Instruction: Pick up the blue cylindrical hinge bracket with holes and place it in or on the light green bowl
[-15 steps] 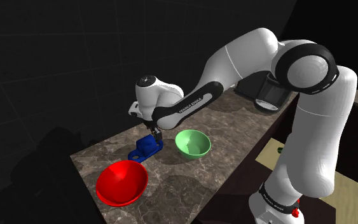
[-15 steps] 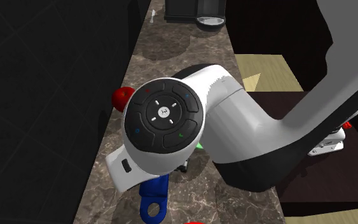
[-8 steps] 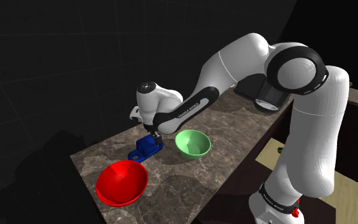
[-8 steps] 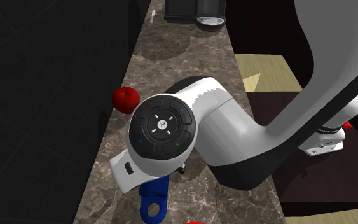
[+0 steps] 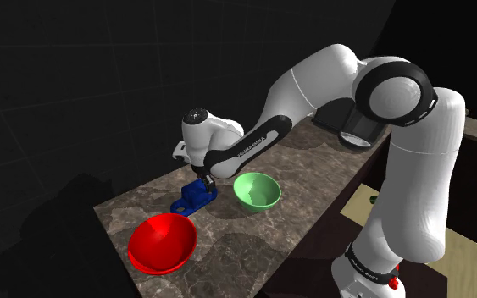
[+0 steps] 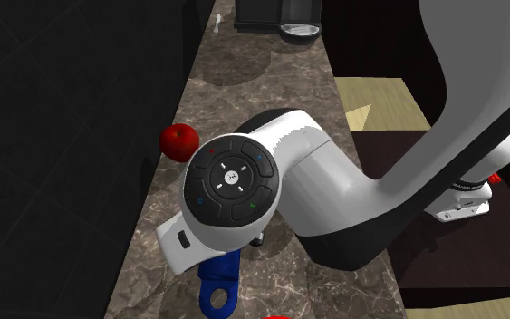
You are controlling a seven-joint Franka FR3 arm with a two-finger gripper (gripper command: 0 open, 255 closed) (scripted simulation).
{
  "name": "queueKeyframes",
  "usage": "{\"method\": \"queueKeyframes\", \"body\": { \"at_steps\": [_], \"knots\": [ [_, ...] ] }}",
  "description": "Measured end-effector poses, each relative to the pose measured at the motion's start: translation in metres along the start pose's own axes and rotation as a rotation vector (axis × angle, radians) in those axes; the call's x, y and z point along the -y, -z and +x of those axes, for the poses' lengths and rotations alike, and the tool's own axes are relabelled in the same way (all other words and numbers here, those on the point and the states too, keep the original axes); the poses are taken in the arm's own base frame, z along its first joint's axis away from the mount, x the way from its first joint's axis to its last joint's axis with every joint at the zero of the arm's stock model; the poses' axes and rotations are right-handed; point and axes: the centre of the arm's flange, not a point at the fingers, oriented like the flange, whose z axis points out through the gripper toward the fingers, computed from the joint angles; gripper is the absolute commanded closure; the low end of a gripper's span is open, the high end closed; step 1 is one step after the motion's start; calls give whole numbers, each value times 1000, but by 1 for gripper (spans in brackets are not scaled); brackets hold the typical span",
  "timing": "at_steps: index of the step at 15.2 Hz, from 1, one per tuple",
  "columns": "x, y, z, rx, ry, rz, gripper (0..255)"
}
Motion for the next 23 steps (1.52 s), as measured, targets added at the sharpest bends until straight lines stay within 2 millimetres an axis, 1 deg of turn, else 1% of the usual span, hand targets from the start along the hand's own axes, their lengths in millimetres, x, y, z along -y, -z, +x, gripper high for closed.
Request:
{"method": "queueKeyframes", "body": {
  "at_steps": [7, 8, 12, 23],
  "knots": [
    [0, 0, 0, 0, -1, 0, 255],
    [0, 2, -1, 0, 0, 1, 255],
    [-3, 19, -4, 0, 1, 1, 255],
    [-13, 75, -15, 0, 0, 1, 255]
  ]
}}
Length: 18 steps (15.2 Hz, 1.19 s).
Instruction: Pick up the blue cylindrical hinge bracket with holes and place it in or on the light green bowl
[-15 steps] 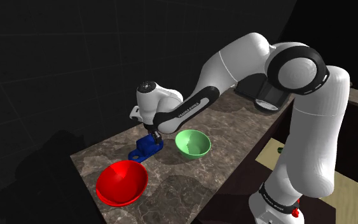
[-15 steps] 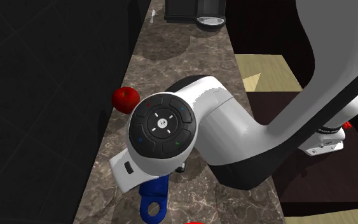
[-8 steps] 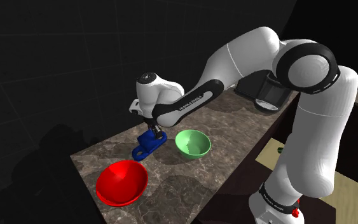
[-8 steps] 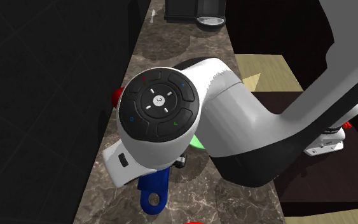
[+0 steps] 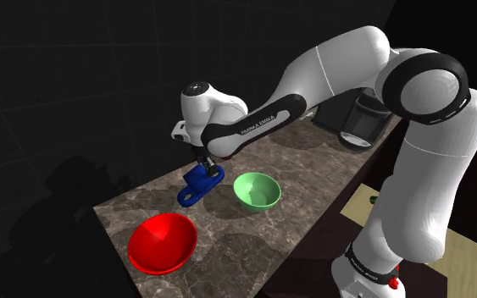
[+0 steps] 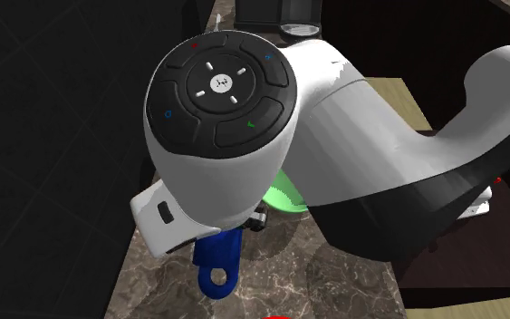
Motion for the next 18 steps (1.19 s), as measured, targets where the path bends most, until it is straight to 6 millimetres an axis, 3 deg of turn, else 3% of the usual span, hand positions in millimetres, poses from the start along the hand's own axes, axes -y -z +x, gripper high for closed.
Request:
{"method": "queueKeyframes", "body": {
  "at_steps": [14, 18],
  "knots": [
    [-14, 70, -13, 0, 0, 0, 255],
    [2, 76, -50, 0, 0, 1, 255]
  ]
}}
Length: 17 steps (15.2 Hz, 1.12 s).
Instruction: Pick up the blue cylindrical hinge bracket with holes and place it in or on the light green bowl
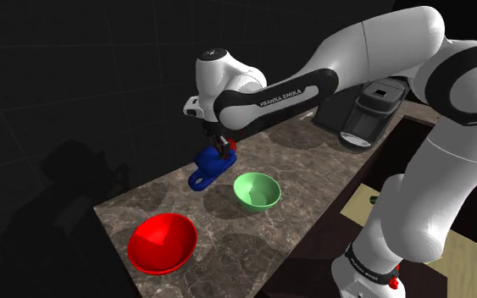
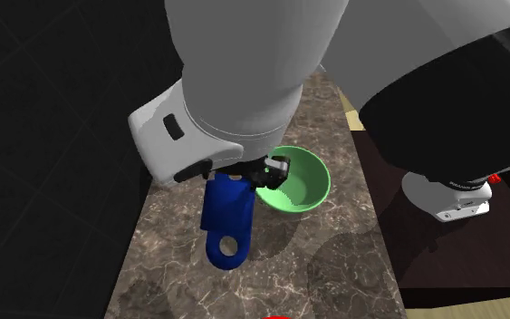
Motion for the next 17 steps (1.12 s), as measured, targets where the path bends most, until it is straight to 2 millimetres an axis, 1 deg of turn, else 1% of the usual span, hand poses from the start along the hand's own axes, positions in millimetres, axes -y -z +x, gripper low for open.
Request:
{"method": "queueKeyframes", "body": {
  "at_steps": [3, 4, 7, 11, 13, 14, 16, 17],
  "knots": [
    [16, 5, -35, 0, 0, 0, 255],
    [25, 3, -47, 0, -1, -1, 255],
    [39, 7, -82, 0, 0, 0, 255],
    [67, 12, -129, 0, 0, 0, 255],
    [75, 14, -154, 0, -1, 0, 255],
    [86, 17, -167, 1, -1, 1, 255],
    [93, 10, -179, 0, 0, 1, 255],
    [94, 6, -181, 0, 0, 1, 255]
  ]
}}
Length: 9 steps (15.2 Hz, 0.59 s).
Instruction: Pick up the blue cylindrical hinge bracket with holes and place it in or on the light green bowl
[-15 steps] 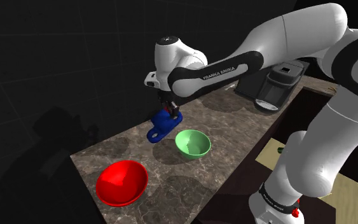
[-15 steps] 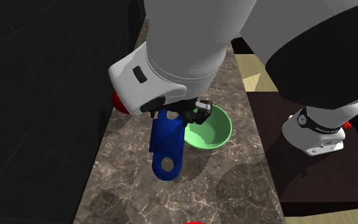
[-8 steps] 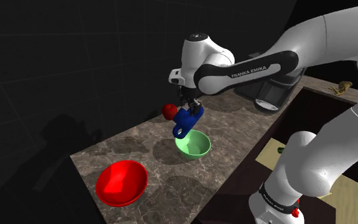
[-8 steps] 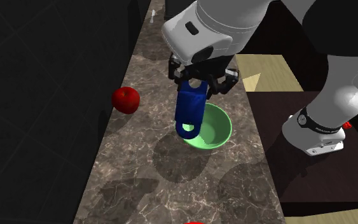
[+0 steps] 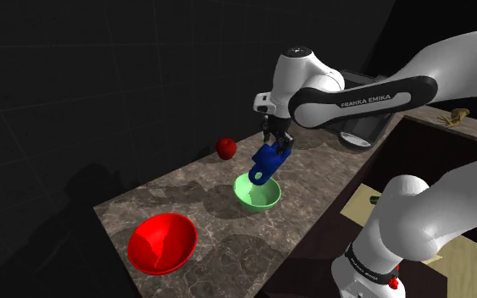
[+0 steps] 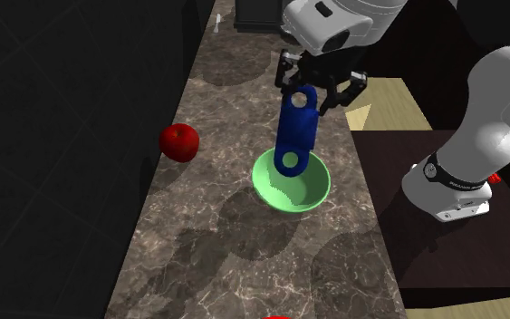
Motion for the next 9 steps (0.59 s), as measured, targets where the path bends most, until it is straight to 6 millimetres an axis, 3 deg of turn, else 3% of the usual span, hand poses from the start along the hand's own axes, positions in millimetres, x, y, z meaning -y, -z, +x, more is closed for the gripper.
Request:
{"method": "queueKeyframes", "body": {
  "at_steps": [7, 8, 9],
  "knots": [
    [8, -34, 5, 0, 1, -1, 255],
    [8, -35, 5, 0, 1, -1, 0],
    [8, -35, 5, 0, 1, -1, 0]
  ]
}}
